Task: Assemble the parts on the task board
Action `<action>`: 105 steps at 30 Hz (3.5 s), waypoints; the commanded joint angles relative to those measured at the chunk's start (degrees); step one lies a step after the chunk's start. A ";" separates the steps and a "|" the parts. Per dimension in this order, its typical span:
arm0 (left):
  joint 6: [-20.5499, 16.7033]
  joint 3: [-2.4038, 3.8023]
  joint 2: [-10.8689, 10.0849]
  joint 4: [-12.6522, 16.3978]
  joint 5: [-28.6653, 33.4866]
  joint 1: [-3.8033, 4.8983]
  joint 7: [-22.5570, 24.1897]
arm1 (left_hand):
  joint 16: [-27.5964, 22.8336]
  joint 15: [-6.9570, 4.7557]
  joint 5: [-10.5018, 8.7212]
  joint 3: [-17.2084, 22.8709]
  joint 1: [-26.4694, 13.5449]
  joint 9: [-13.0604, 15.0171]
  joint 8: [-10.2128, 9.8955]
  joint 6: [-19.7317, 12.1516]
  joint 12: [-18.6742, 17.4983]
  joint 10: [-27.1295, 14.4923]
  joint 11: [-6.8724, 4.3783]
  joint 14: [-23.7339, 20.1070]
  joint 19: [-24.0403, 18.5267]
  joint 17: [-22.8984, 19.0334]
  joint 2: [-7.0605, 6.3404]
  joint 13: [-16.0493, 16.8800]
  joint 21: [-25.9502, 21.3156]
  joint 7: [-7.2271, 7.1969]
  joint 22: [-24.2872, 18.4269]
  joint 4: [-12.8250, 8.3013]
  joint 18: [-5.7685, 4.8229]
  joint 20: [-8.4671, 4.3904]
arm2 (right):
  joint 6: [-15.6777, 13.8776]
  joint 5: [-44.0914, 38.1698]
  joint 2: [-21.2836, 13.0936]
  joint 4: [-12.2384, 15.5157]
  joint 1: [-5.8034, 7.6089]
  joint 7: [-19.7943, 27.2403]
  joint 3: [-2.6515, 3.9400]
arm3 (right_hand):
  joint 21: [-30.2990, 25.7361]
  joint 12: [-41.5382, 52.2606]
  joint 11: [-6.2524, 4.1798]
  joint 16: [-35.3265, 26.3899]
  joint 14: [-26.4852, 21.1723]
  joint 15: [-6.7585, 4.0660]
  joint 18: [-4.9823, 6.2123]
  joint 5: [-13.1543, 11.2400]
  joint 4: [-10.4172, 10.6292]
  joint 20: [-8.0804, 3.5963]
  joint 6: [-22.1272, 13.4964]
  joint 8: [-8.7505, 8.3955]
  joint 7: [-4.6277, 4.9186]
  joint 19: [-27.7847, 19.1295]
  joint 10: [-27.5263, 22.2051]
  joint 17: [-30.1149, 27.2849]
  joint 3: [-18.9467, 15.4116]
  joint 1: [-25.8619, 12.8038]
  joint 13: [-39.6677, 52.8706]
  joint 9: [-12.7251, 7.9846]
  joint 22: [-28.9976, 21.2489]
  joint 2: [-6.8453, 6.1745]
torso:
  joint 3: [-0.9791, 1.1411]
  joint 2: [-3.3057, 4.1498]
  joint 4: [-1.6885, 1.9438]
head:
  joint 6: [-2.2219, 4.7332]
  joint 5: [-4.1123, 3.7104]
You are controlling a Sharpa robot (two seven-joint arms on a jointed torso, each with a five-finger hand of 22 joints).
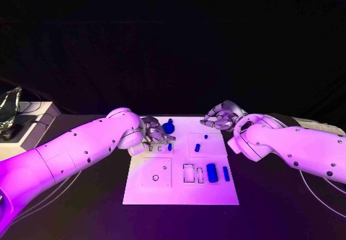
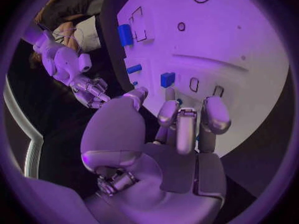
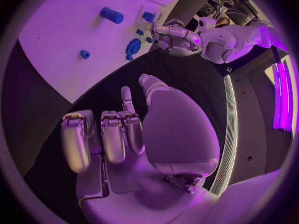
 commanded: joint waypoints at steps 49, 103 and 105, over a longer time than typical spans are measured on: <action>6.05 -0.18 3.32 -3.03 -0.24 0.46 -2.96 | 0.47 -0.39 -0.29 0.74 0.92 1.62 2.31 0.05 0.09 -0.17 -0.34 2.23 0.37 3.93 -0.23 0.11 0.88 -0.37 1.07 -0.15 -0.83 -0.03 | 2.21 -1.11 0.51 -0.36 0.05 -1.65 0.01 | -0.24 -0.13 -0.30 -0.35 5.38 -0.47 0.01 -0.28 0.06 -0.48 -0.55 0.48 0.12 5.26 5.54 12.46 -0.45 -0.47 14.65 0.37 13.94 -0.16 | -0.62 0.46 0.98 | -0.87 -1.06; 7.56 -0.51 3.74 -4.02 1.61 0.43 -1.57 | 0.53 -0.36 5.10 32.62 6.49 6.28 4.70 -1.83 0.20 -0.57 -0.26 1.87 -0.64 3.78 -2.03 0.34 1.75 0.09 1.88 -10.36 -0.77 -0.18 | 3.25 -1.39 0.82 -0.60 0.06 -2.40 0.01 | -0.12 0.12 -0.33 -0.31 5.41 -0.48 -0.02 -0.48 0.09 -0.48 -0.66 0.77 0.08 5.33 5.78 12.61 -0.62 -0.67 14.86 0.90 14.04 0.11 | -0.76 0.58 1.34 | -1.35 -1.16; 7.10 -0.51 3.71 -4.04 1.62 0.42 -1.50 | 0.68 -0.37 6.66 33.92 5.78 6.40 4.70 -1.58 0.24 -0.45 -0.25 2.05 -0.41 4.20 -2.01 0.37 2.04 0.12 2.32 -11.30 -0.83 -0.20 | 3.30 -1.38 0.82 -0.63 0.06 -2.41 0.01 | -0.12 0.12 -0.33 -0.31 5.41 -0.48 -0.02 -0.48 0.09 -0.48 -0.66 0.77 0.08 5.33 5.78 12.61 -0.62 -0.67 14.86 0.90 14.04 0.11 | -0.77 0.58 1.34 | -1.35 -1.17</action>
